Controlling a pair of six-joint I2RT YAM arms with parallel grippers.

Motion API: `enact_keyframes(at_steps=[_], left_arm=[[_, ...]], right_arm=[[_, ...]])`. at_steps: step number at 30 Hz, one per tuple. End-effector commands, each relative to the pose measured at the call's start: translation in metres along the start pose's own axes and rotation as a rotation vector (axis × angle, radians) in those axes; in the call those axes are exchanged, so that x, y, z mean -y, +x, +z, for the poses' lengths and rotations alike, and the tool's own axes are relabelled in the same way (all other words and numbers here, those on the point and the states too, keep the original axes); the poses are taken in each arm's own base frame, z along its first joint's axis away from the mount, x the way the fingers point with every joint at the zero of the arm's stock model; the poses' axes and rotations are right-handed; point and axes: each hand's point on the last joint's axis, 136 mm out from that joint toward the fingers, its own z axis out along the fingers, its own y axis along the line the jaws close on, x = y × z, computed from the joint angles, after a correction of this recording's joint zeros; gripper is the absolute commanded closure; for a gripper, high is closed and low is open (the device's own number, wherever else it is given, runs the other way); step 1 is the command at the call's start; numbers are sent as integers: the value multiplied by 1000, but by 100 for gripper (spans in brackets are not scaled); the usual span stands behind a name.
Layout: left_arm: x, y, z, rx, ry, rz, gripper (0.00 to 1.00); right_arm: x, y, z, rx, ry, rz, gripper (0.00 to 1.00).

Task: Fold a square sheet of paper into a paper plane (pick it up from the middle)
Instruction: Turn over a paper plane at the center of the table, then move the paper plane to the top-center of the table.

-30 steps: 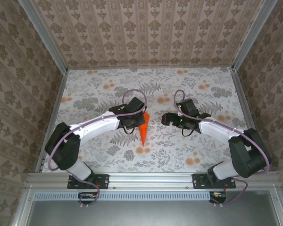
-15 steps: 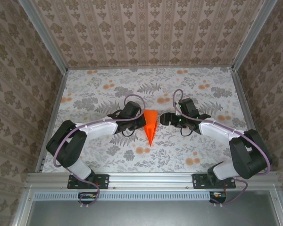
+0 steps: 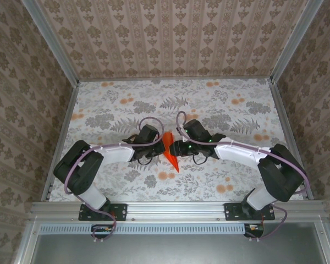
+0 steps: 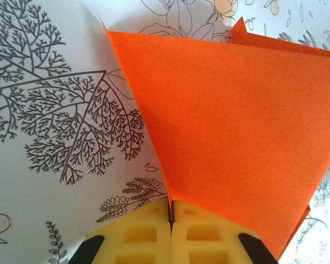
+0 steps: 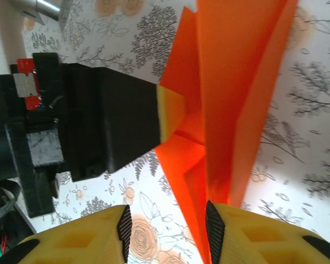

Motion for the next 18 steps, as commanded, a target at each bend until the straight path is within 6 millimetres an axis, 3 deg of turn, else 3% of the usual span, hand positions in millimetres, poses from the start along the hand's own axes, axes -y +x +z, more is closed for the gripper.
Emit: enact_keyframes(at_steps=[1, 10, 18], left_arm=[[11, -7, -9, 25, 50, -13, 100], [10, -6, -9, 20, 52, -12, 100], [6, -4, -8, 13, 38, -16, 100]], right_arm=[[3, 0, 8, -30, 44, 6, 59], [10, 1, 22, -60, 111, -1, 61], [23, 0, 24, -64, 185, -20, 52]])
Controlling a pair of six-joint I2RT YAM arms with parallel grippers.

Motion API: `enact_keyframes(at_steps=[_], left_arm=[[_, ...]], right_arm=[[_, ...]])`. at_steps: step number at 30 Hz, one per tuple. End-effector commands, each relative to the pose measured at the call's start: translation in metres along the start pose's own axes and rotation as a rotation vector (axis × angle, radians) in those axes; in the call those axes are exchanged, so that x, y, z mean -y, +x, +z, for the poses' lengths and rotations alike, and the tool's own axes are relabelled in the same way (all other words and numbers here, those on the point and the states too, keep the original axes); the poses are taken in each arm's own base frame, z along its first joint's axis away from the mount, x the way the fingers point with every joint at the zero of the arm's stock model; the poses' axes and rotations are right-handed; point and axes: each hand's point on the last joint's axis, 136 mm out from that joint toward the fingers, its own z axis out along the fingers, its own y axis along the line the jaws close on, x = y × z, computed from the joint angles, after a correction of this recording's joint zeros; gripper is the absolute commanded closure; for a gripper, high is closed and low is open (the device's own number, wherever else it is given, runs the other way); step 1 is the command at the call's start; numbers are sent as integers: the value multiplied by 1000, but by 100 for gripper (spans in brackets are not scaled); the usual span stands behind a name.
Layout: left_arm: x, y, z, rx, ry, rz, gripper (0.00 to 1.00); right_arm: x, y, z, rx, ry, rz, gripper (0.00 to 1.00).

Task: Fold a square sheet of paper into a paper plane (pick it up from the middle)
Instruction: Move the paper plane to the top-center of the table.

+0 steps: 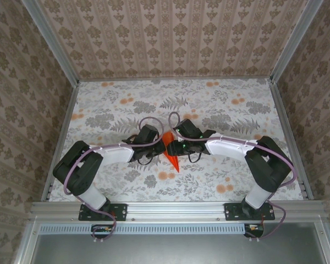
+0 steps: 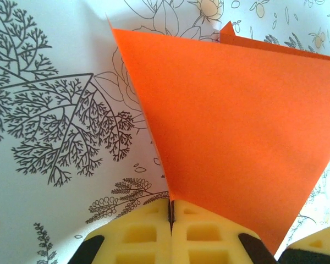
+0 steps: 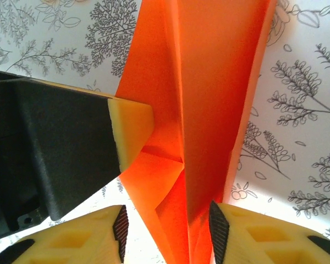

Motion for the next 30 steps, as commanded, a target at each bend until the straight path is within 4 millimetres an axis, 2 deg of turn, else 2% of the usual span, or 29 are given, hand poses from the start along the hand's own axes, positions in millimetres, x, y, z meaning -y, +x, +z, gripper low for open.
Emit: enact_keyframes(at_steps=[1, 8, 14, 19, 23, 30], left_arm=[[1, -3, -6, 8, 13, -17, 100], [1, -2, -5, 4, 18, -22, 100], [0, -1, -4, 0, 17, -23, 100], [0, -1, -4, -3, 19, -23, 100], [0, -1, -4, -4, 19, -24, 100], [2, -1, -4, -5, 29, -25, 100]], right_arm=[[7, -2, 2, -3, 58, -21, 51], [8, -3, 7, -24, 76, -37, 50], [-4, -10, -5, 19, 18, -47, 60], [-7, -13, -11, 50, 5, -52, 62], [-9, -11, -6, 33, -15, -51, 63], [2, -3, 8, -19, 31, -28, 61]])
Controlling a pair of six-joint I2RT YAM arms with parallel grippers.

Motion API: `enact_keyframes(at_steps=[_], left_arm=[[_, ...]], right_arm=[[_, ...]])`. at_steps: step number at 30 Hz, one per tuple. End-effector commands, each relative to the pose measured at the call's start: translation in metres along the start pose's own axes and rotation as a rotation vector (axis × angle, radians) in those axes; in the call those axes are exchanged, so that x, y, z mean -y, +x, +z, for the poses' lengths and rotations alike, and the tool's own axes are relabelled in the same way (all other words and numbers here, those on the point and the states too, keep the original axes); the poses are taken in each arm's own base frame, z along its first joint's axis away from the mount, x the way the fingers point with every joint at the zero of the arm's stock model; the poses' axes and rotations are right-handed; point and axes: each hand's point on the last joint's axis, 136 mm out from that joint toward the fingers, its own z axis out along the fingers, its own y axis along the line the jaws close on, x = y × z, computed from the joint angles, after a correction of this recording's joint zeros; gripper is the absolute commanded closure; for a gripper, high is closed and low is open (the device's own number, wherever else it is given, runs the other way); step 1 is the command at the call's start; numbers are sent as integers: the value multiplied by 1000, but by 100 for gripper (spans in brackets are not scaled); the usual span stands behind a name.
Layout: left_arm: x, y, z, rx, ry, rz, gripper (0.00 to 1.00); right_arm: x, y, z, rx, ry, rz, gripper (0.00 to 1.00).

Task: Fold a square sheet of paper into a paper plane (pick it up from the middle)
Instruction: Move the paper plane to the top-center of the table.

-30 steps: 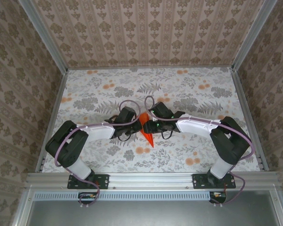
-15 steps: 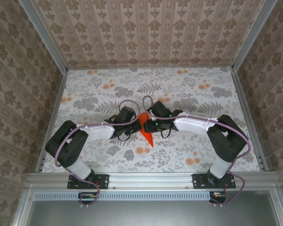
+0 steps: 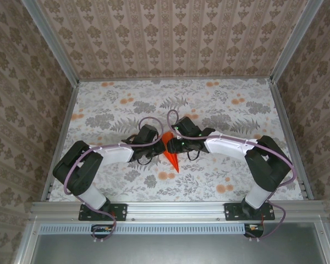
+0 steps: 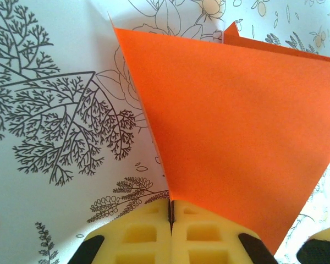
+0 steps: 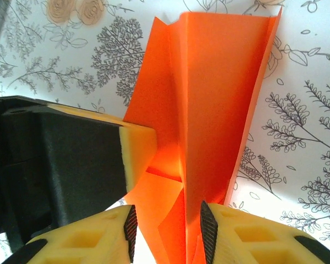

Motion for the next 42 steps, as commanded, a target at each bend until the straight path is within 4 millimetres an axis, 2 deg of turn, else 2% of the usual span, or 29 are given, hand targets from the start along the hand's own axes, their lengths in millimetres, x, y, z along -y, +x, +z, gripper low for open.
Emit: enact_keyframes(at_steps=[1, 7, 10, 16, 23, 31, 37, 42], left_arm=[[2, -1, -3, 4, 21, -20, 100], [1, 0, -3, 0, 19, -22, 100], [0, 0, -2, 1, 16, -24, 100], [-1, 0, -2, 0, 13, -26, 100], [-1, 1, -1, -3, 15, -25, 100], [0, 0, -1, -6, 16, -26, 100], [-1, 1, -1, -9, 18, -28, 100], [2, 0, -1, -9, 23, -25, 100]], right_arm=[[5, 10, 9, -49, 22, 6, 60], [14, 13, 13, -67, 72, 13, 58], [18, 16, 13, -74, 90, 16, 54], [17, 18, 7, -70, 82, 15, 45], [14, 21, 9, -87, 66, 6, 43], [17, 8, 9, -65, 103, -55, 37], [18, 18, 8, -81, 79, -31, 30], [7, 34, 5, -122, -8, 24, 31]])
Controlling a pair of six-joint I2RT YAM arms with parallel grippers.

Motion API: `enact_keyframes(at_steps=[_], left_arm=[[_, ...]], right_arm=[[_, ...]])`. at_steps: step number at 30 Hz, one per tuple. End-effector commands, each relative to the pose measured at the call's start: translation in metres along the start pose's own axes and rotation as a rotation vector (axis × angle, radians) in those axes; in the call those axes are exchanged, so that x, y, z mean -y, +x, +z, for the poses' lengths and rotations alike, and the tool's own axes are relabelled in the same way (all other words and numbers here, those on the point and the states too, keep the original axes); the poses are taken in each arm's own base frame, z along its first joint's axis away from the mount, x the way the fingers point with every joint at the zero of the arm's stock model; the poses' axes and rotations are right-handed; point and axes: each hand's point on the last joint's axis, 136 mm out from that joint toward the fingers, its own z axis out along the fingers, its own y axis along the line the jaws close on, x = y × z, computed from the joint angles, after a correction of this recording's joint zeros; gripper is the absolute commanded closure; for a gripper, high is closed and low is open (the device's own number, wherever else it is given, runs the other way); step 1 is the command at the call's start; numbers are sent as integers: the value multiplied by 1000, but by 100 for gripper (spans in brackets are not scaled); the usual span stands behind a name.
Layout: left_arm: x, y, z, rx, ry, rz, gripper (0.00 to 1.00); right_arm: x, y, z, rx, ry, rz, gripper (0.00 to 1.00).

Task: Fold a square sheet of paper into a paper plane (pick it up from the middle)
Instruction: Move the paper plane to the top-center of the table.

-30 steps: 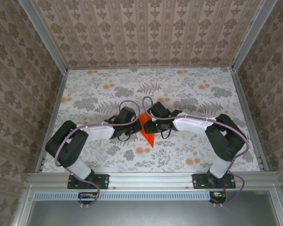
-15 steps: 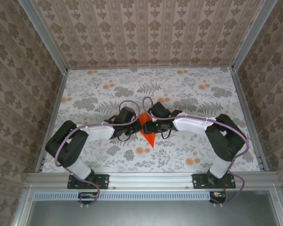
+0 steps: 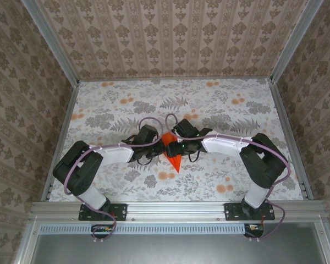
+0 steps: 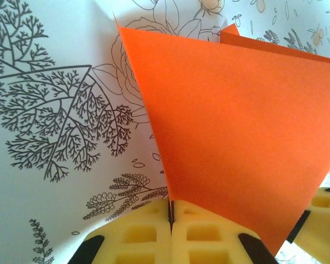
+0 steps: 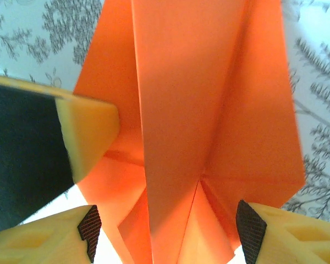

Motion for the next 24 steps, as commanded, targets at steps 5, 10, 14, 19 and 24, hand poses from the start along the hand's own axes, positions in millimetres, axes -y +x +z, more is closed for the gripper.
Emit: enact_keyframes(at_steps=[5, 10, 14, 19, 24], left_arm=[[2, -2, -1, 1, 15, -12, 100], [3, -2, -1, 0, 23, -16, 100], [4, -2, -1, -2, 32, -15, 100], [7, -2, -1, -5, 44, -12, 100], [10, -3, -4, -3, 56, -3, 98]], right_arm=[[-11, 17, -6, -41, -88, 65, 34], [-15, 14, -4, -29, -109, 83, 39], [-13, 10, 0, -19, -91, 90, 46], [-9, 10, 6, -36, -48, 82, 50], [-5, 11, 10, -48, -15, 77, 52]])
